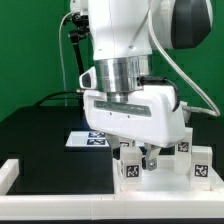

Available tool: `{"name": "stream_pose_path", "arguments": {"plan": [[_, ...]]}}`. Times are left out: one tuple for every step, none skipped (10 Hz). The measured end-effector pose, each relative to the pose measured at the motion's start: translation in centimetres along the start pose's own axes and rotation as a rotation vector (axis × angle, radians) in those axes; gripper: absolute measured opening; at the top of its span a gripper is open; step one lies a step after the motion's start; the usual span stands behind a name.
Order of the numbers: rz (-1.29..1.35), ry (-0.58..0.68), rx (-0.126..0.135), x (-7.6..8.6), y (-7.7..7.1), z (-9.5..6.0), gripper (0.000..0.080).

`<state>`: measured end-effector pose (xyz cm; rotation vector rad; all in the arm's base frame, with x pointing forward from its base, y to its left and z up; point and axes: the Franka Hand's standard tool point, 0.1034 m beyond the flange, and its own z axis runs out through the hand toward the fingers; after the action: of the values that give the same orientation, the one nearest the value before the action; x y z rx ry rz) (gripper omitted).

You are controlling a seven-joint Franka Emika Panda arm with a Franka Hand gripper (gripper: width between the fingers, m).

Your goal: Assemble square table

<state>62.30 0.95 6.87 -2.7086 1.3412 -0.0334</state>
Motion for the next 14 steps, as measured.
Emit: {"name": "stream_pose_path", "arguments": {"plan": [[-0.087,0.001,0.0,0.01,-0.01,-0.01,0.0646],[-0.317,0.036,-0.008,0.32,-0.24,-0.1,0.0649],[-0.491,0.071,-0.005,0.49,-0.29,0.07,0.0649],[-0.591,0.072,-0.01,0.42,-0.21,0.19,0.0649],[-0.577,0.072,-0.009,0.43,-0.2,0.19,0.0649],[-0.555,0.071,-0.009,0.43,-0.19,0.21,0.0649],[-0.544,0.071,-0.008,0.42,-0.19,0.22,0.0523],[-0.477,0.07,-0.005,0.4,-0.19,0.24,0.0523],[-0.428,0.07,-0.003,0.4,-0.18,0.25,0.0327],[-0.35,0.07,-0.001,0.47,-0.12,0.26,0.0327],[-0.279,0.071,0.001,0.51,-0.08,0.26,0.0291],[-0.205,0.07,0.004,0.56,-0.06,0.24,0.0291],[-0.032,0.065,0.005,0.67,0.01,0.13,0.0291],[0.134,0.058,0.0,0.64,0.09,0.04,0.0291]]}}
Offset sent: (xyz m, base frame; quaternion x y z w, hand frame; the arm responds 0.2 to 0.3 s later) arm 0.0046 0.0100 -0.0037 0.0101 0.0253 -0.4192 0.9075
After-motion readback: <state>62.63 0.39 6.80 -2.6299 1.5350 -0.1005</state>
